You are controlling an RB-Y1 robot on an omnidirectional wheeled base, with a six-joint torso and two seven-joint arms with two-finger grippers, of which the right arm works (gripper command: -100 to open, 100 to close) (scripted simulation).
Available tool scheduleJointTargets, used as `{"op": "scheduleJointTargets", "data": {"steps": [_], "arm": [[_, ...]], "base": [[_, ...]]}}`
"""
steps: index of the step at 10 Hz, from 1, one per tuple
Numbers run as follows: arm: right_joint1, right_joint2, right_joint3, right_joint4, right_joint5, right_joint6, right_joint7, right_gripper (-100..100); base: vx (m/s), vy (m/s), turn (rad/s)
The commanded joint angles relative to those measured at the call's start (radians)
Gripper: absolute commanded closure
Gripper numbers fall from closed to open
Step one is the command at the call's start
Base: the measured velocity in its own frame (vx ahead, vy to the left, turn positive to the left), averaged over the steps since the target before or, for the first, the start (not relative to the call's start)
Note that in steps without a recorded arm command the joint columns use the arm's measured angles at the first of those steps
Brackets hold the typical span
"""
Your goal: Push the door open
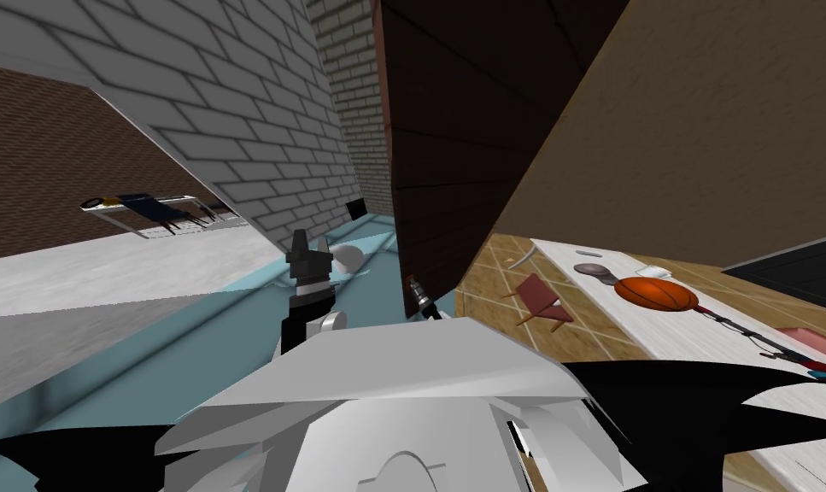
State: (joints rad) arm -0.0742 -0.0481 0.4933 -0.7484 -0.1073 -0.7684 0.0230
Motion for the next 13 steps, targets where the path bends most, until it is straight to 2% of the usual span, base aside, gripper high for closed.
{"op": "scheduleJointTargets", "data": {"steps": [1, 4, 5, 6, 9, 13], "arm": [[-0.004, -0.001, -0.026, -0.006, -0.007, 0.003, 0.005, 100], [-0.013, 0.024, -0.071, 0.005, -0.019, 0.008, 0.016, 100], [-0.012, 0.021, -0.059, 0.013, -0.015, 0.003, 0.015, 100], [-0.015, 0.011, -0.081, 0.012, -0.024, 0.003, 0.021, 100], [-0.019, 0.001, -0.119, 0.018, -0.037, 0.003, 0.031, 100], [-0.026, 0.008, -0.175, 0.026, -0.058, 0.001, 0.047, 100]], "base": [[0.168, 0.16, -0.04], [0.142, 0.159, -0.064], [0.07, 0.078, -0.035], [0.093, 0.098, -0.038], [0.153, 0.153, -0.072], [0.208, 0.164, -0.07]]}}
